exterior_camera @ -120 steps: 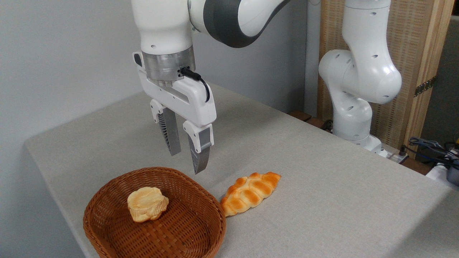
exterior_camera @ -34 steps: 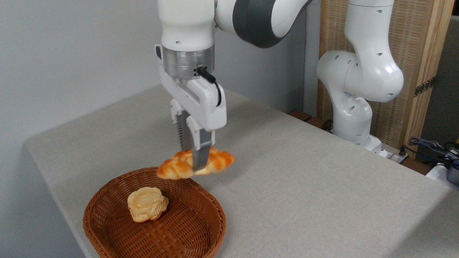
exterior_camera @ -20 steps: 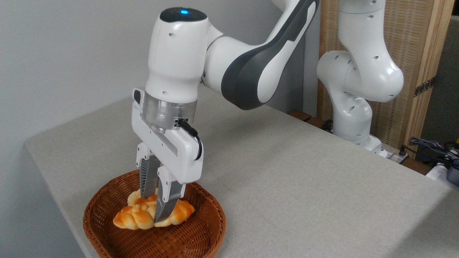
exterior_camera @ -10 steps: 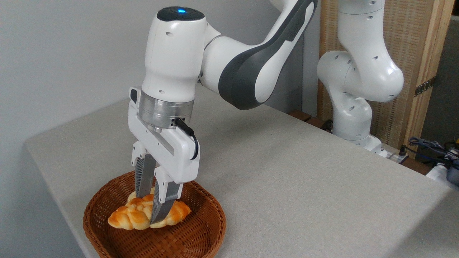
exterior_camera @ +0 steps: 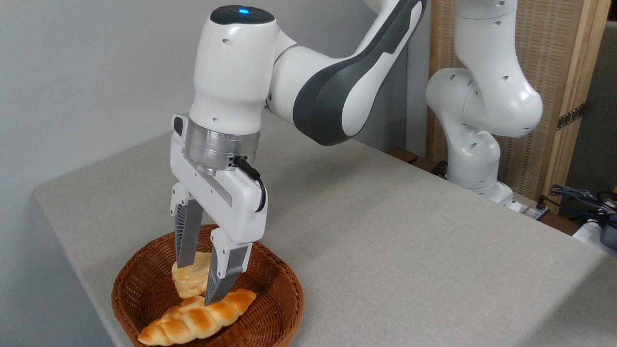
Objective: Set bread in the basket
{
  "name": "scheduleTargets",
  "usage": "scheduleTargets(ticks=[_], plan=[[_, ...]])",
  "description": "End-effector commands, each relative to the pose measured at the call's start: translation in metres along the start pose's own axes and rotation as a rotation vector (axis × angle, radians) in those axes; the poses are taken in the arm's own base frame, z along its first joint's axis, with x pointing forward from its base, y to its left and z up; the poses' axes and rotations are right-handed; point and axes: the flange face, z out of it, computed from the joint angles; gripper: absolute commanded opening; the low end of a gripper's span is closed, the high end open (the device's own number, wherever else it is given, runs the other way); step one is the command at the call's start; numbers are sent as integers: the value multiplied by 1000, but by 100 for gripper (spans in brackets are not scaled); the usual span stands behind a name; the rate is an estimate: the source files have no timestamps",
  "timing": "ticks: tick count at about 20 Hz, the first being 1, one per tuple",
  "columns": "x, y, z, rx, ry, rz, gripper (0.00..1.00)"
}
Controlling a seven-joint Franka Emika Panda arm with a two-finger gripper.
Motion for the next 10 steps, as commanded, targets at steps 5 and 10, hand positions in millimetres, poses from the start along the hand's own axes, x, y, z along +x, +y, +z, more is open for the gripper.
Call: scheduleTargets(ticks=[5, 10], plan=[[3, 18, -57, -99, -79, -54, 100], [-4, 35, -85, -149, -170, -72, 100]])
